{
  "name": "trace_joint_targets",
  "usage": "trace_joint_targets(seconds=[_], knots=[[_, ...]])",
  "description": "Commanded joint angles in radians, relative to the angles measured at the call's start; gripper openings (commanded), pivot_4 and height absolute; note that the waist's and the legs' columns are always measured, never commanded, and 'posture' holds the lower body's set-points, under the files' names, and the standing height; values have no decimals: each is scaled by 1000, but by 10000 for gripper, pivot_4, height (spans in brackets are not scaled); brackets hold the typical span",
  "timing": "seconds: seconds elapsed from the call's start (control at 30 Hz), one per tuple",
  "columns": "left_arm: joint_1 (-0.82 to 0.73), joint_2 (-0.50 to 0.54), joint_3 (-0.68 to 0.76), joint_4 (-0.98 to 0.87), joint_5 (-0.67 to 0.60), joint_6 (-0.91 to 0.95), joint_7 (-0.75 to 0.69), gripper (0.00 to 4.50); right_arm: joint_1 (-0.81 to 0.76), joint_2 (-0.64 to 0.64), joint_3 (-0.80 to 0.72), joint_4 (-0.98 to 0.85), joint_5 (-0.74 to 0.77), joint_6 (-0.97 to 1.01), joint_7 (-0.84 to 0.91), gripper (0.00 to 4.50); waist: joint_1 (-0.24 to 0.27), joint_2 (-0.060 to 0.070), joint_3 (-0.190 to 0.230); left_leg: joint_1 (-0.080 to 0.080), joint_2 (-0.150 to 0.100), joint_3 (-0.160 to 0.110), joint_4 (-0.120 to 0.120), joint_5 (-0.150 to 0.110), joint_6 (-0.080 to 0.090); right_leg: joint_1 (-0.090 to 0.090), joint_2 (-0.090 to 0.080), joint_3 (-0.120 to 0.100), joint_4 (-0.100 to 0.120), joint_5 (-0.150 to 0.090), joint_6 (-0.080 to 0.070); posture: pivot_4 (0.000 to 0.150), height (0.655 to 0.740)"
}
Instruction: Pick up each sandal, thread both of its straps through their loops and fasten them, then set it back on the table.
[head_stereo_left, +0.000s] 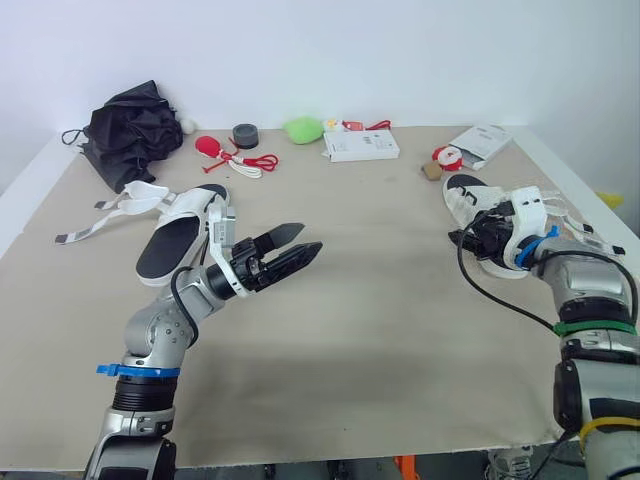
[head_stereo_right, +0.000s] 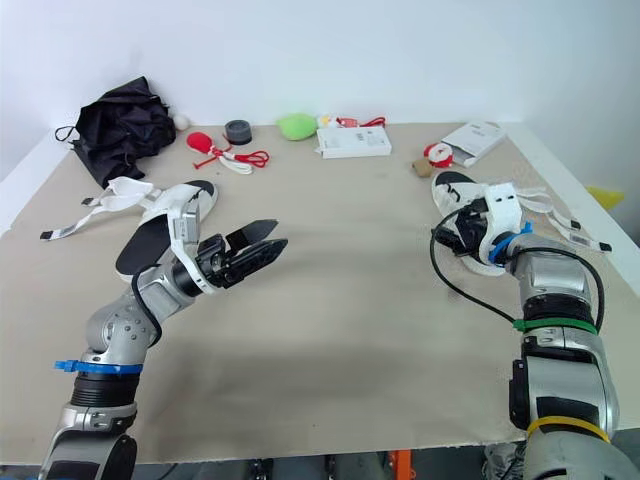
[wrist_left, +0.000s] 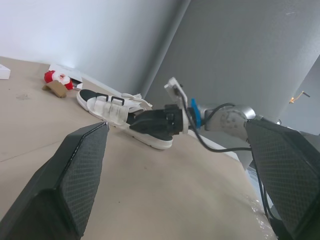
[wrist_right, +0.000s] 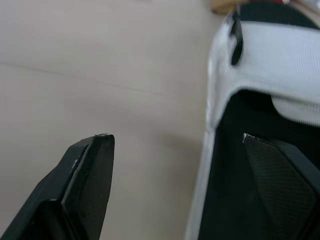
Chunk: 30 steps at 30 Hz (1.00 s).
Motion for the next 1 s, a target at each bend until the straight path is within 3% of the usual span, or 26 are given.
trace_joint_targets(seconds=[0.03, 0.3, 0.57, 0.63, 0.8, 0.9, 1.0], knots=[[-12, 4, 14, -35, -8, -13, 4, 45000, -78, 5, -1, 106, -44, -105, -63, 44105, -1, 0, 0, 0, 0, 0, 0, 0, 0, 0, 0, 0, 0, 0, 0, 1500, 7400], [-4, 16, 18, -47, -4, -18, 6, 45000, -206, 53, -6, 314, -97, -255, -158, 44105, -4, 0, 0, 0, 0, 0, 0, 0, 0, 0, 0, 0, 0, 0, 0, 1500, 7400], [-30, 54, -5, -34, 117, -153, -21, 45000, -244, 107, -30, 408, -105, -285, -283, 44105, -11, 0, 0, 0, 0, 0, 0, 0, -1, 0, -1, 0, 0, 1, -2, 1500, 7400], [-40, 48, -1, -24, 134, -179, -13, 45000, -246, 116, -40, 417, -102, -289, -302, 36574, -11, 0, 0, 0, 0, 1, 0, 0, -1, 0, -1, 0, 0, 1, -3, 1500, 7400], [-39, 33, -7, -30, 140, -197, -3, 45000, -245, 130, -63, 426, -97, -303, -331, 10977, -17, 0, 0, 0, 0, 1, 0, 0, 0, 0, -2, 1, 0, 1, -3, 1500, 7400], [-32, 25, -12, -33, 147, -205, 1, 45000, -239, 133, -64, 428, -104, -310, -335, 212, -23, 0, 0, 0, 0, 1, 0, 0, 0, 0, -2, 1, 0, 1, -3, 1500, 7400], [-29, 19, -13, -30, 155, -212, 2, 45000, -231, 136, -54, 429, -115, -315, -322, 212, -24, 0, 0, 0, 0, 1, 0, 0, -1, 0, -2, 1, 0, 1, -2, 1500, 7400]])
